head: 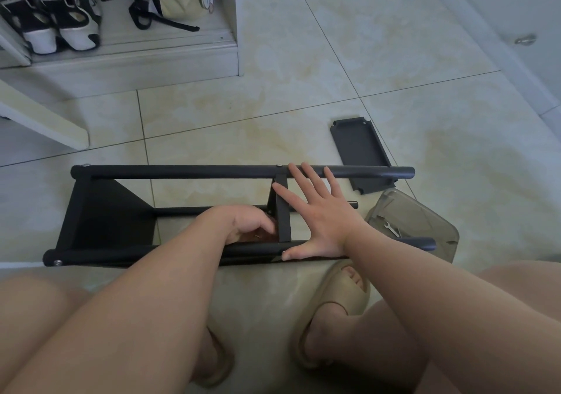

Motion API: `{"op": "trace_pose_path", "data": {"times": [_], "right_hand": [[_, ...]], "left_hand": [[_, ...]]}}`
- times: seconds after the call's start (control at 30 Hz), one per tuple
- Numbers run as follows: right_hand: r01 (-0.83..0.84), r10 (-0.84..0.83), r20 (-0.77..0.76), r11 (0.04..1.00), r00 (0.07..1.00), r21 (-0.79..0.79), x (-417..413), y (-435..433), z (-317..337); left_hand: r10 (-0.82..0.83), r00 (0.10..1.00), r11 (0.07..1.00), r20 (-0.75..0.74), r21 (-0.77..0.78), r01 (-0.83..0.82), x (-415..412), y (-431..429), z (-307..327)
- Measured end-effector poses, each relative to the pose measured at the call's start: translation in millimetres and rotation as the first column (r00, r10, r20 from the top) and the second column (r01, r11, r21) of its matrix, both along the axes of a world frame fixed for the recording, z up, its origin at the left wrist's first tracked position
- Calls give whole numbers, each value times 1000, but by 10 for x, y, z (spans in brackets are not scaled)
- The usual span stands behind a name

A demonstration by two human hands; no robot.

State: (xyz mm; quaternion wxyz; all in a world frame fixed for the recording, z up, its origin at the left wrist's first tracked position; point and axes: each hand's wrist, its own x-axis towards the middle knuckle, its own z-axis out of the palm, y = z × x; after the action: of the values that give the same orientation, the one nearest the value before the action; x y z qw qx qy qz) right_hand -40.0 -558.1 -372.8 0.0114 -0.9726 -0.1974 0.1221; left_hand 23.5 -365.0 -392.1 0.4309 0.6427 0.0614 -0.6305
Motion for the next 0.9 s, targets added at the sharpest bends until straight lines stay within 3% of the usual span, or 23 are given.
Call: {"op": "trace_pose_path", "data": {"times": [0.1,0.2,0.3,0.37,0.43,0.53,0.6,0.73,0.9], "right_hand": [[19,-18,-44,999,999,29,-21,1,23],[112,-97,-148,989,984,94,-55,37,95],[235,-175,-316,958,933,163,-158,103,223],[317,-216,-449,934,867,163,-254,117,297],[341,-263,-514,938,816,61,-356,108,341],[246,-288,-420,957,861,-152,-438,105,362],[249,-309,-347,946,885,-207,-462,126,355],[331,-349,-154,934,924,-131,-308,112,424],[374,-367,113,926,923,-51,136,88,520]], "left_hand": [[74,978,992,195,83,-92,-48,-22,10],[-227,875,955,427,275,113,-61,45,129],[-517,763,822,387,474,316,-60,229,348],[-558,771,792,307,475,384,-83,303,514],[-579,769,781,271,452,430,-125,321,641],[-651,695,736,305,479,479,-215,346,705],[-688,620,705,378,550,447,-310,349,681],[-638,482,748,600,633,202,-329,327,738],[-617,353,759,703,651,30,10,327,931]]}}
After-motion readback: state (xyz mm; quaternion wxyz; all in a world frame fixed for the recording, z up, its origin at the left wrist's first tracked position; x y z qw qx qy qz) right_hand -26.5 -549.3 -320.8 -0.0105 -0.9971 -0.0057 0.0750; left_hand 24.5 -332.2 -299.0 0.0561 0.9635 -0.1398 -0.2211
